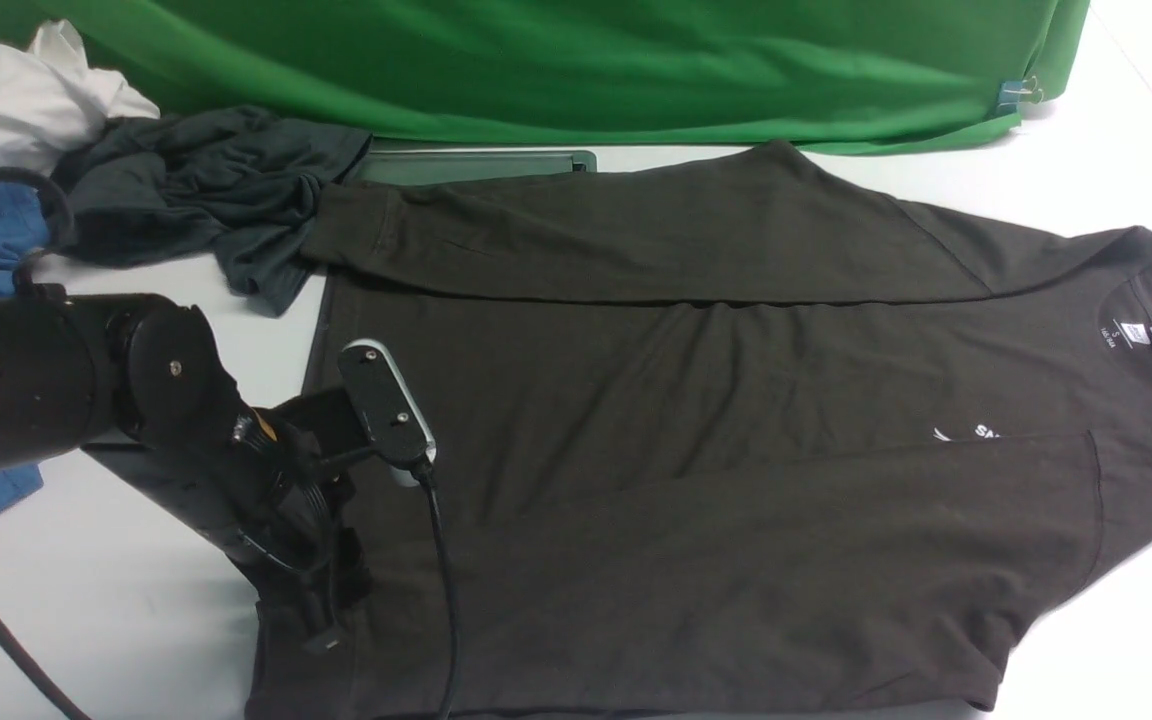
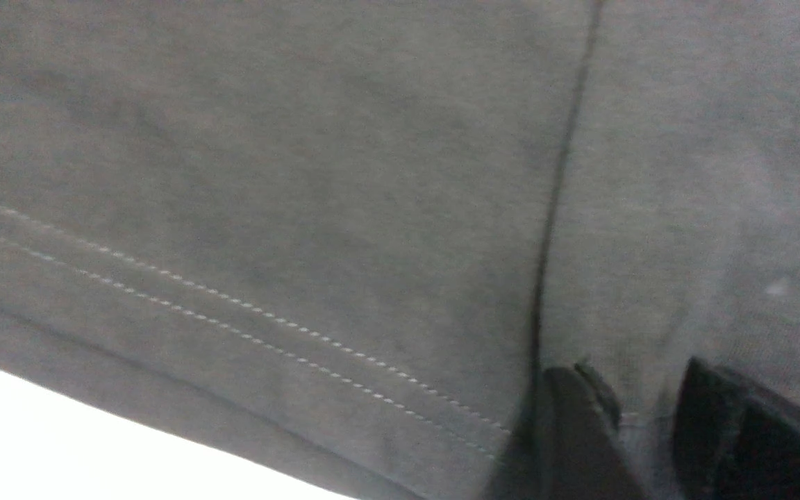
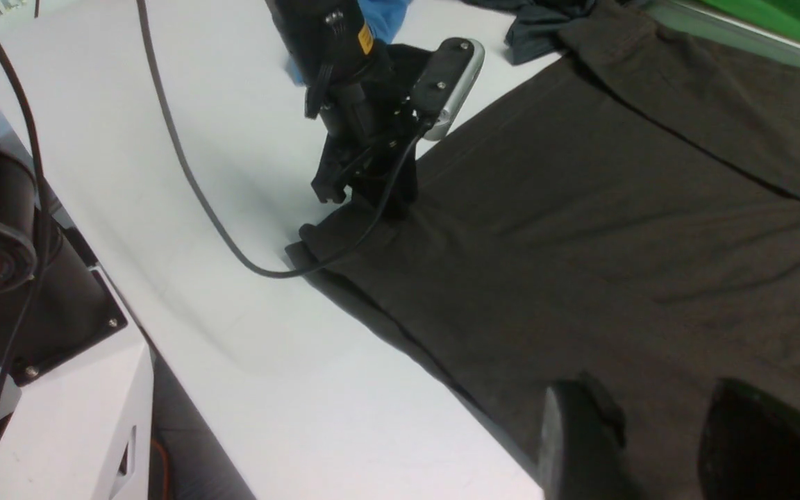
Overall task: Fold a long-sleeved shirt on a white desktop.
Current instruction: 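Grasp the left edge of the dark T-shirt lying flat on the table, then fold the left side of the black T-shirt inward over its body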
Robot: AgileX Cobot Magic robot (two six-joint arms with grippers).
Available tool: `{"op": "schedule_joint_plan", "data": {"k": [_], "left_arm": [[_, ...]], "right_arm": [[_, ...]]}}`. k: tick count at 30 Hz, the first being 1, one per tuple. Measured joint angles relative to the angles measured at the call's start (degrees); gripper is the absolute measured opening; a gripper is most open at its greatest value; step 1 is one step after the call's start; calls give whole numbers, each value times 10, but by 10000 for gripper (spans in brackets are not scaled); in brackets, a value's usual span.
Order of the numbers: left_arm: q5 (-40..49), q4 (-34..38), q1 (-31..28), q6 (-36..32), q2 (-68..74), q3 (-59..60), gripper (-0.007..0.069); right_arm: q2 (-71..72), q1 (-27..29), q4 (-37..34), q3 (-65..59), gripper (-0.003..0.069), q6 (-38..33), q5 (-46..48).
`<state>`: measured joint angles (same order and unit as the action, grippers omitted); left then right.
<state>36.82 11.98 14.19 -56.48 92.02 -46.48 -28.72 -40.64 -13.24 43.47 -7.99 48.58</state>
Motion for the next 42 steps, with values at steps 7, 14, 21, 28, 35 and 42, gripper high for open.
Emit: {"op": "schedule_joint_plan", "data": {"k": [7, 14, 21, 28, 35, 42], "left_arm": [[-22, 4, 0, 0, 0, 0, 382], [-22, 32, 0, -45, 10, 0, 374], [-6, 32, 0, -52, 22, 0, 188], [3, 31, 0, -52, -1, 0, 34], [16, 31, 0, -52, -25, 0, 31], [54, 31, 0, -48, -54, -41, 31]], "right_arm": [[0, 0, 0, 0, 240, 0, -1], [0, 0, 0, 0, 240, 0, -11], [0, 0, 0, 0, 240, 0, -14], [0, 0, 0, 0, 240, 0, -21], [0, 0, 0, 0, 239, 0, -27], [0, 0, 0, 0, 239, 0, -27]]}}
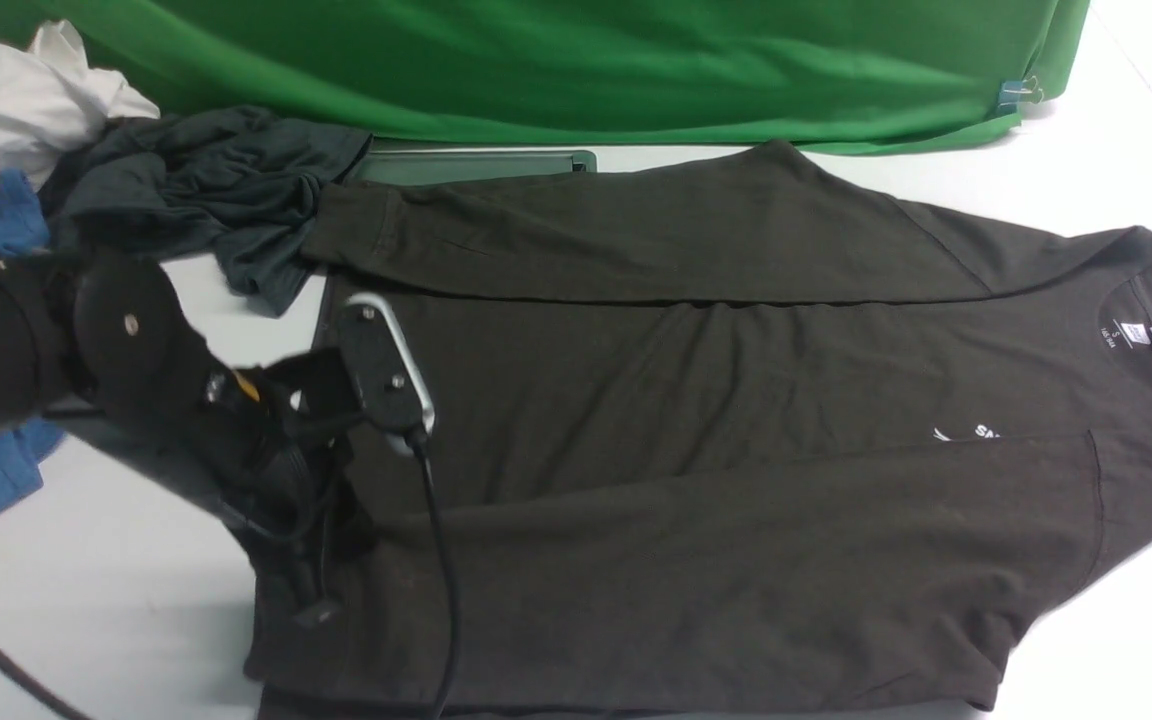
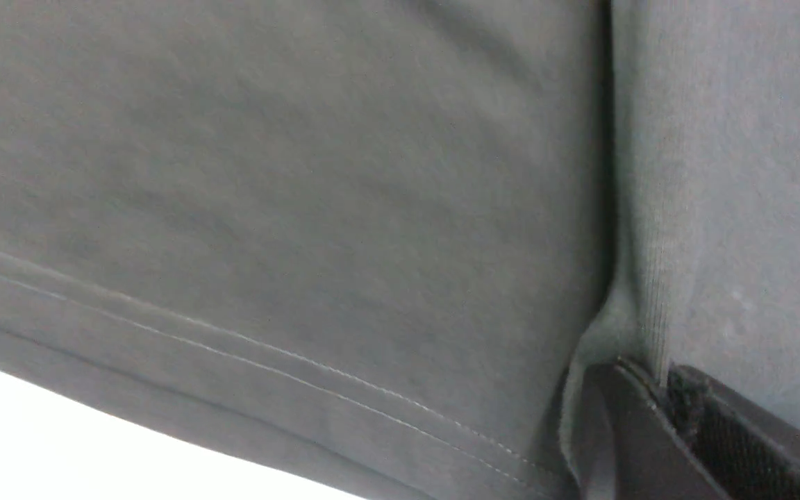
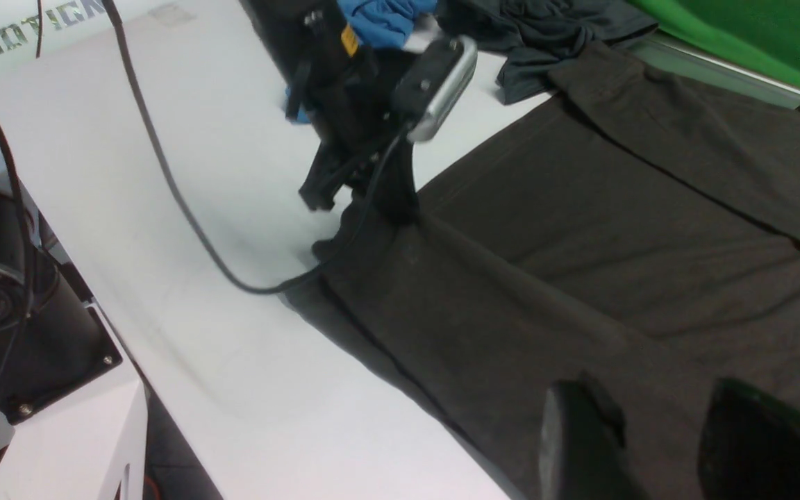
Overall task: Fold a long-sleeved shirt on a white desktop.
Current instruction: 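Fold the left side of the black T-shirt inward over its body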
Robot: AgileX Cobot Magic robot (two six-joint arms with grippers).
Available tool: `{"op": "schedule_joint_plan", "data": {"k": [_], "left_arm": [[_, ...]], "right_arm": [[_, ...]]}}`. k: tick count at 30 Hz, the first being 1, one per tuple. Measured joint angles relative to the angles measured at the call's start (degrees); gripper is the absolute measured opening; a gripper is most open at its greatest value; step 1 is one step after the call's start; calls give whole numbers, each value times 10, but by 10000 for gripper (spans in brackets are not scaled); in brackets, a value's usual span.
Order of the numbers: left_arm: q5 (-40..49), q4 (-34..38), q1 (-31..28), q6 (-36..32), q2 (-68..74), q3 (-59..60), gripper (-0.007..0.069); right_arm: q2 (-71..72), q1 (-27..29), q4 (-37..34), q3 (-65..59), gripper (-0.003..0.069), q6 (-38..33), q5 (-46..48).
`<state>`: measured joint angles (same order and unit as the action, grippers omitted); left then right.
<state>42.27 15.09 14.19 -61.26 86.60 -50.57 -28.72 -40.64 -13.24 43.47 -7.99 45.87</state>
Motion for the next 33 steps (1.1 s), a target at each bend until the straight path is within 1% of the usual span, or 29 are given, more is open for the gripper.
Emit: {"op": "schedule_joint_plan", "data": {"k": [5, 11, 19, 26, 33], "left_arm": [[19, -10, 0, 18, 0, -41, 31], [35, -56, 0, 36, 0, -93, 31], [12, -91, 0, 41, 2, -120, 31], [-7, -112, 0, 41, 47, -141, 31], [-22, -161, 0, 74, 104, -168, 31]], "right_arm": [[0, 0, 0, -1, 239, 0, 0], [0, 0, 0, -1, 239, 1, 0], [0, 0, -1, -2, 239, 7, -1], [0, 0, 0, -18, 239, 17, 1], [0, 0, 0, -19, 239, 23, 2]]}}
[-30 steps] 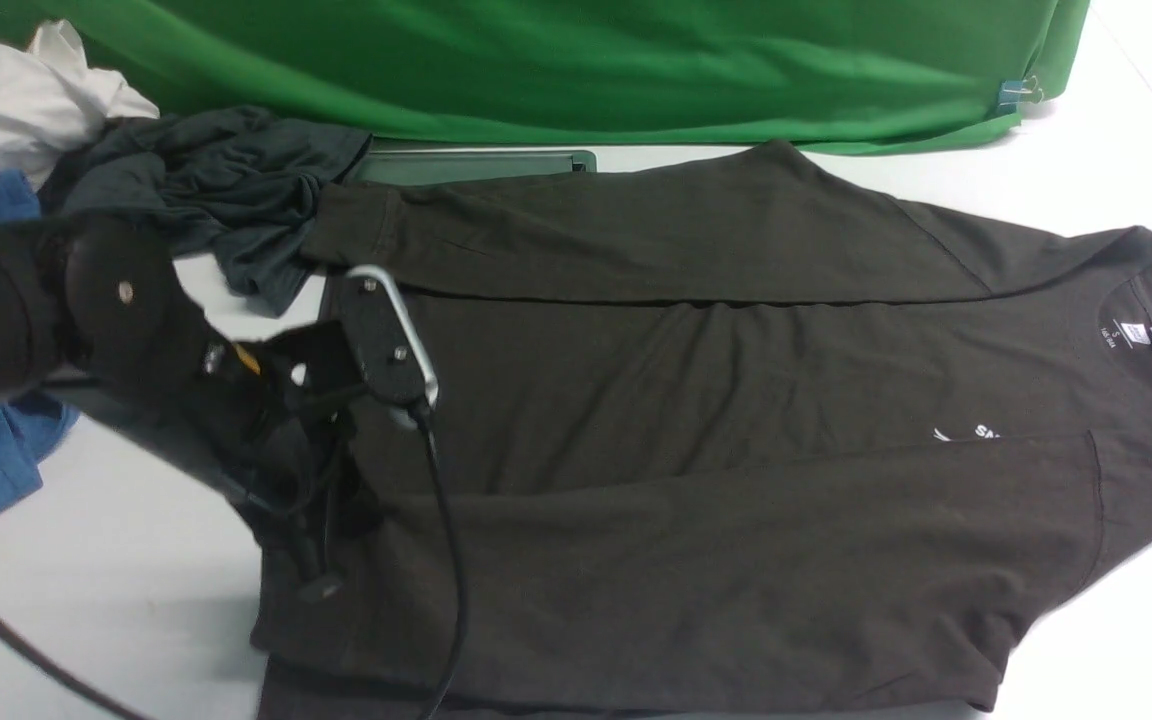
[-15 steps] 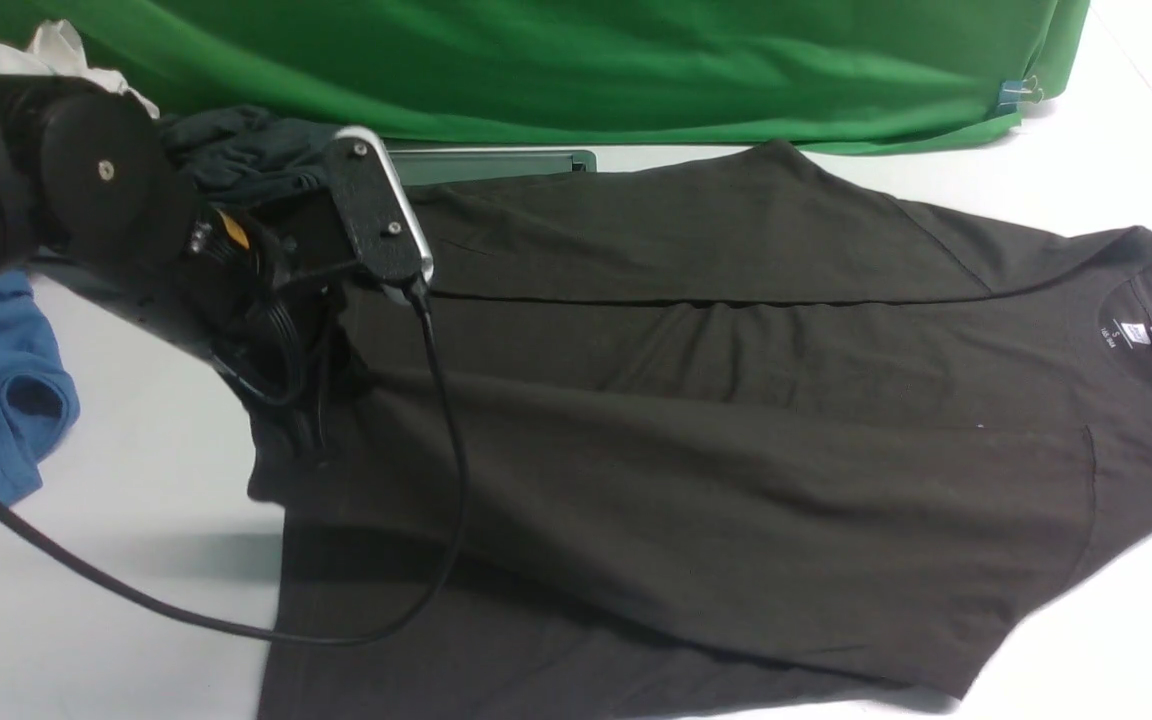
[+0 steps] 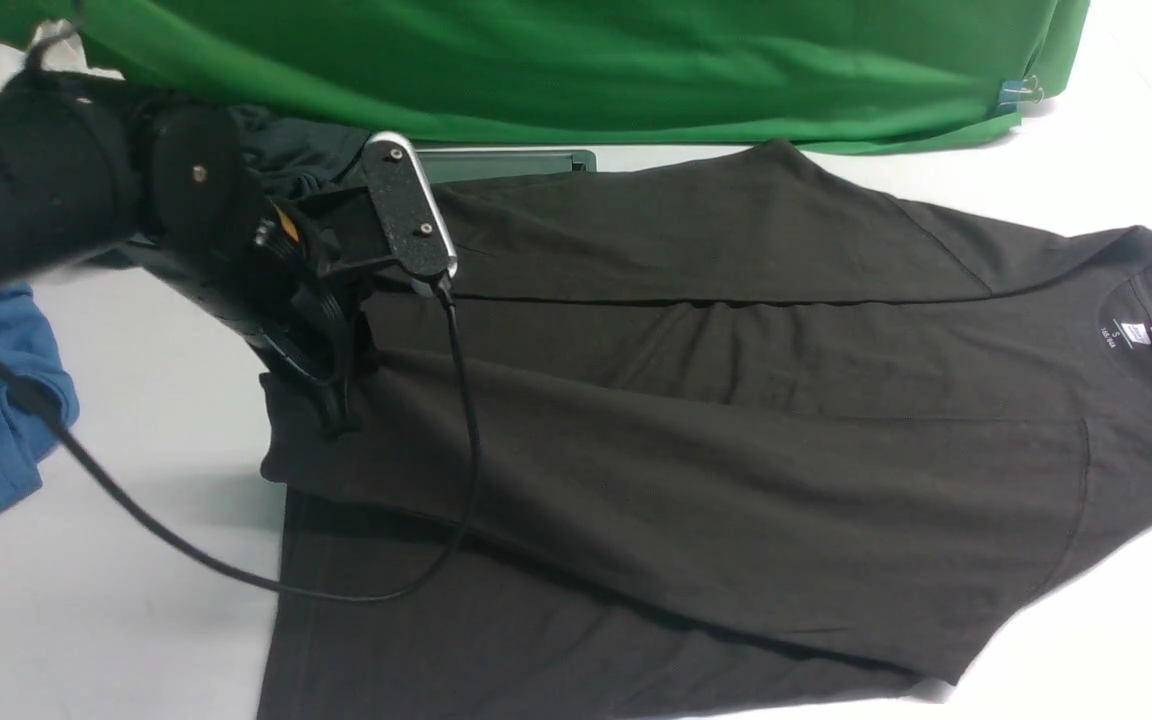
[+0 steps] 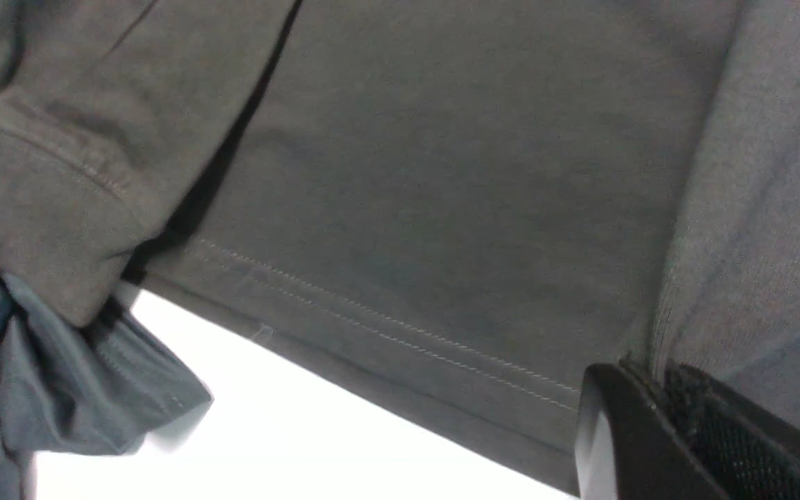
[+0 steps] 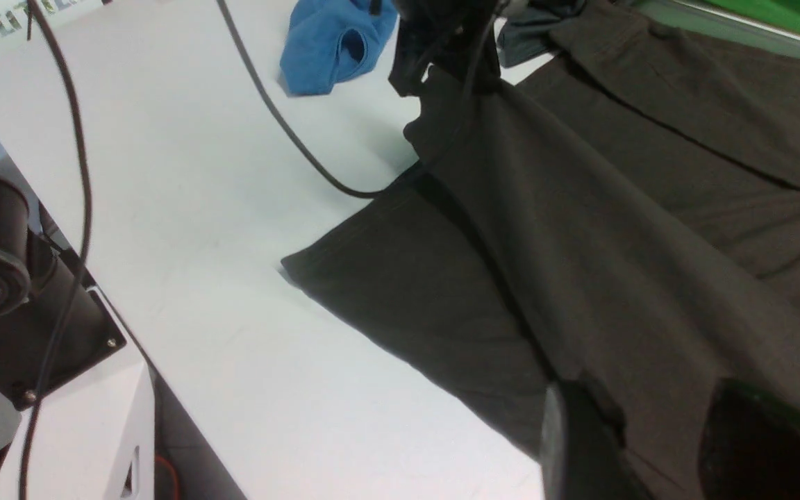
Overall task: Fold a long-sleeved shirt on a white desktop.
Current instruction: 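Fold the left side of the black T-shirt inward over its body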
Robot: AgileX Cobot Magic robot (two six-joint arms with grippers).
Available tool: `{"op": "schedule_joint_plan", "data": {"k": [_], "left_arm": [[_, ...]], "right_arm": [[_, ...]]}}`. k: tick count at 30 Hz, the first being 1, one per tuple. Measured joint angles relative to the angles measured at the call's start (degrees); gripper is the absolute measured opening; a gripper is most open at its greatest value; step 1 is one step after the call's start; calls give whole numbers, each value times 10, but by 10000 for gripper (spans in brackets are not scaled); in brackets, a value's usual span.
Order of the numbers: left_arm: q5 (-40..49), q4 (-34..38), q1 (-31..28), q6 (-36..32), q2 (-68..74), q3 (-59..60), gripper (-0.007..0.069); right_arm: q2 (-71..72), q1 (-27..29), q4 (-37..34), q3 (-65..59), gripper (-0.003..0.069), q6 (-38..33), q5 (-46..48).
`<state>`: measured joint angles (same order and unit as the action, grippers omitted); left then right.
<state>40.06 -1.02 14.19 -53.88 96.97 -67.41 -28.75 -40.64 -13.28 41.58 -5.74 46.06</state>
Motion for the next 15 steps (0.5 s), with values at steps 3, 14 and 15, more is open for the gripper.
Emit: {"op": "schedule_joint_plan", "data": {"k": [3, 14, 15], "left_arm": [[-2, -7, 0, 2, 22, -13, 31], [-28, -41, 0, 46, 72, -29, 34], [-28, -50, 0, 46, 78, -30, 41]], "right_arm": [[0, 0, 0, 0, 239, 6, 0], [0, 0, 7, 0, 239, 10, -29], [0, 0, 11, 0, 239, 14, -46]]}}
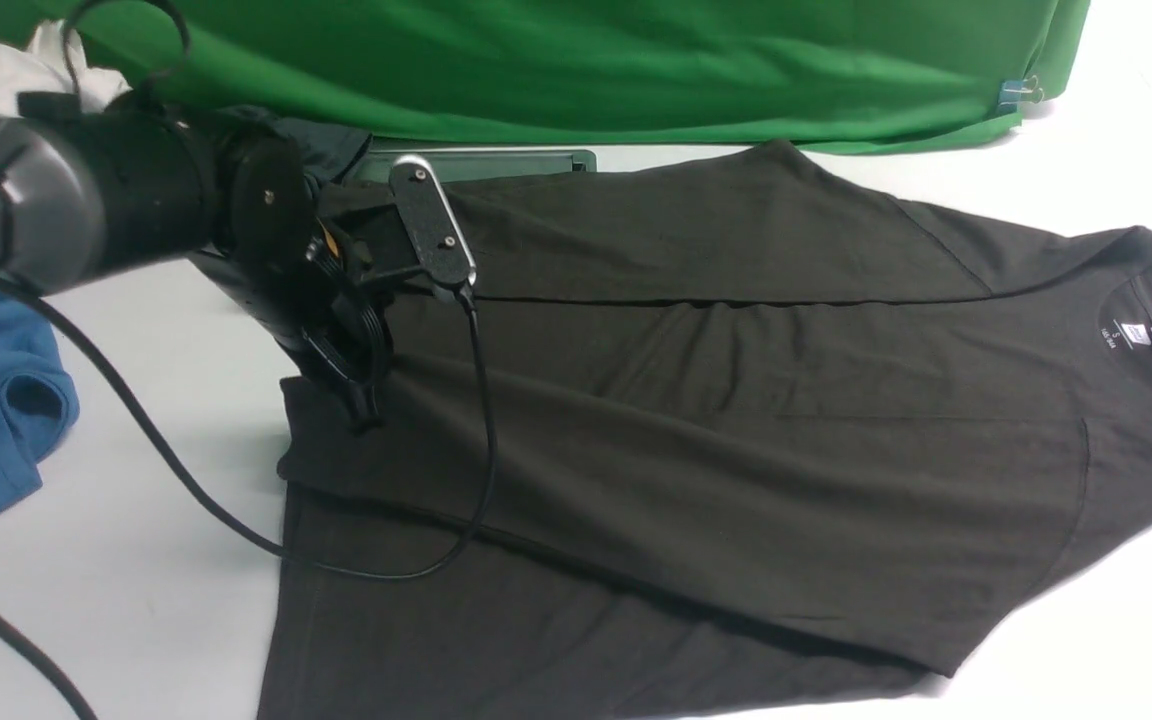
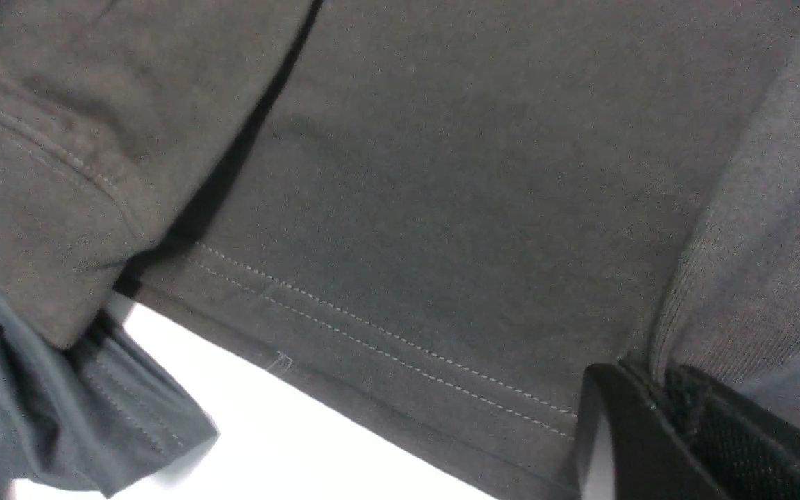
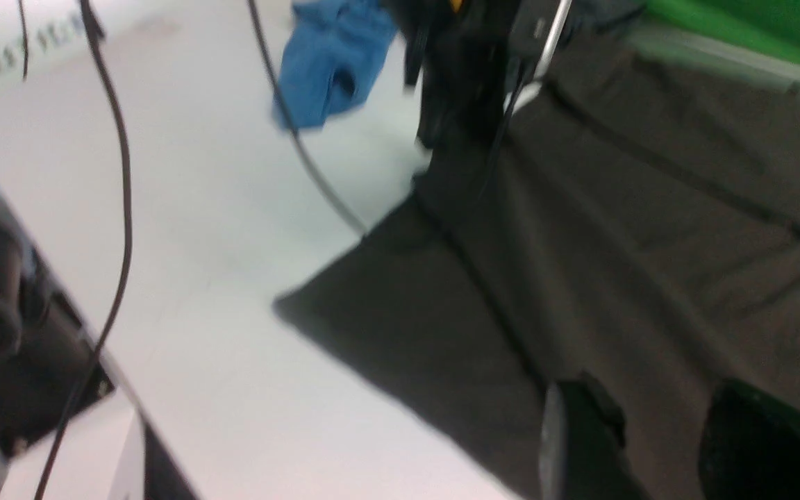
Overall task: Fold a long-sleeved shirt on a white desktop.
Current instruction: 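Fold the left side of the black T-shirt inward over its body, then grab the top left corner of the dark shirt with the left gripper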
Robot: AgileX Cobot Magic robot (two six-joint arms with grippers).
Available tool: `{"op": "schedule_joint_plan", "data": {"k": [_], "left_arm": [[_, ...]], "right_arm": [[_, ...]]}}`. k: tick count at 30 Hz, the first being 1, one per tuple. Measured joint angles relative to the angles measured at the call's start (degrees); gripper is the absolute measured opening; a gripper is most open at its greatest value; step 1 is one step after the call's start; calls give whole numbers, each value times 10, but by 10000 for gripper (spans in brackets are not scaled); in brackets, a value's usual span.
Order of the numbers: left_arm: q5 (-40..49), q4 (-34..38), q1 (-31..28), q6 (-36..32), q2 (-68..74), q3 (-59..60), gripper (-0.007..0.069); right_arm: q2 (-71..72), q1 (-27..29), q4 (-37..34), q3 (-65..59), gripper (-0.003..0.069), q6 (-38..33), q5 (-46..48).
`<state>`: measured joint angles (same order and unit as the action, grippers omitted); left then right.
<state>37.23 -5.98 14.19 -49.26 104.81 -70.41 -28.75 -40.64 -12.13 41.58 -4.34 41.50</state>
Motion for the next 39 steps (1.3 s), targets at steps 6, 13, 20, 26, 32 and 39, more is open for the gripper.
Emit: {"op": "schedule_joint_plan", "data": {"k": [6, 13, 20, 26, 32, 39], "left_arm": [[-3, -17, 0, 2, 11, 0, 151], [-11, -20, 0, 24, 6, 0, 399], [29, -29, 0, 137, -56, 0, 582], [31, -77, -1, 126, -77, -42, 210], [-6, -76, -6, -41, -14, -87, 41], [-136, -105, -24, -102, 78, -89, 264]], "right_arm": [[0, 0, 5, 0, 239, 12, -67], [0, 0, 41, 0, 239, 39, -86], [-1, 0, 143, 2, 240, 103, -55], [-53, 0, 263, 63, 240, 107, 45], [-92, 0, 278, 77, 240, 100, 59], [-94, 0, 280, 82, 240, 119, 46]]}}
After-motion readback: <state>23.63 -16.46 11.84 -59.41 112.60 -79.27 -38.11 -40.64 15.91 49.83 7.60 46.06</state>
